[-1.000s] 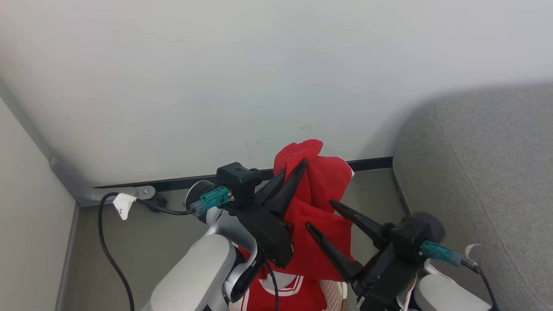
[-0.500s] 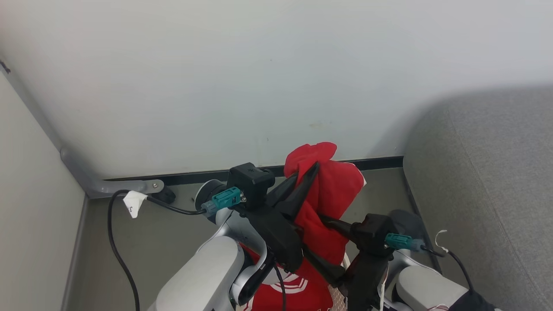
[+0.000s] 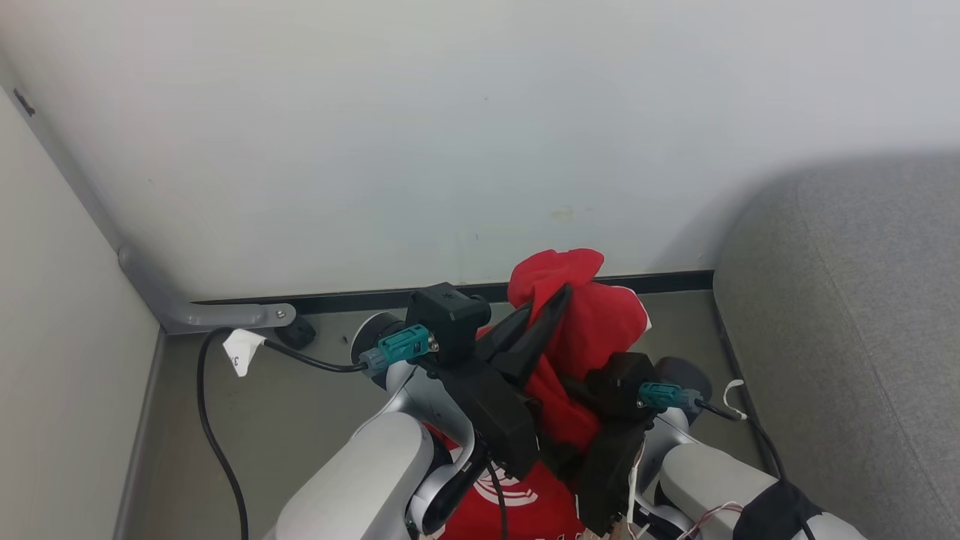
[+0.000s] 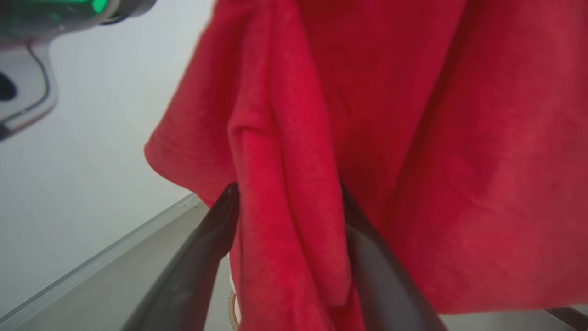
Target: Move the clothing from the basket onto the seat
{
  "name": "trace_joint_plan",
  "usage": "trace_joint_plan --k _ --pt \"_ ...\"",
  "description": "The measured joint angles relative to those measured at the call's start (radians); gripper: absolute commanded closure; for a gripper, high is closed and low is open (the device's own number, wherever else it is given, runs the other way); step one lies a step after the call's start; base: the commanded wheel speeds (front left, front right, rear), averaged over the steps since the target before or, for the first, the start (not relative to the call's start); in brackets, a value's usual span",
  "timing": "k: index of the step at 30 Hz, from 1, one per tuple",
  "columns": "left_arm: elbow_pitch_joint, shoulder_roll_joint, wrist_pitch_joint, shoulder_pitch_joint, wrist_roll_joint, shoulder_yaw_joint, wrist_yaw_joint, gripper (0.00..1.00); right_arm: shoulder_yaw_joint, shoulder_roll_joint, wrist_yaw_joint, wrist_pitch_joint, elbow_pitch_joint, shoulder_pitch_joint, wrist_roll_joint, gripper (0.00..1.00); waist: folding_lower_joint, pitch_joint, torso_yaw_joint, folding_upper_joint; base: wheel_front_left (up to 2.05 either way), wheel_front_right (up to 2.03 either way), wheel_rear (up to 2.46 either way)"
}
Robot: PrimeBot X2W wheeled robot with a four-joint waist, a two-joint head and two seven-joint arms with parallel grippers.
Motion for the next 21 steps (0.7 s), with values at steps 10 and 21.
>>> trace_joint_plan --k 10,21 --pt "-0.005 0.000 0.009 0.002 -0.010 0.006 0.018 1.00 0.032 0.014 0.000 -0.041 0.072 -0.024 0.050 1.00 0.0000 0.004 0.002 0.0000 0.00 0.00 0.00" --pt "0.029 0.020 0.010 0.032 -0.022 0.042 0.045 1.00 -0.026 0.010 0.000 -0.093 0.088 0.024 0.116 1.00 0.0000 0.000 -0.013 -0.0001 0.00 0.00 0.00"
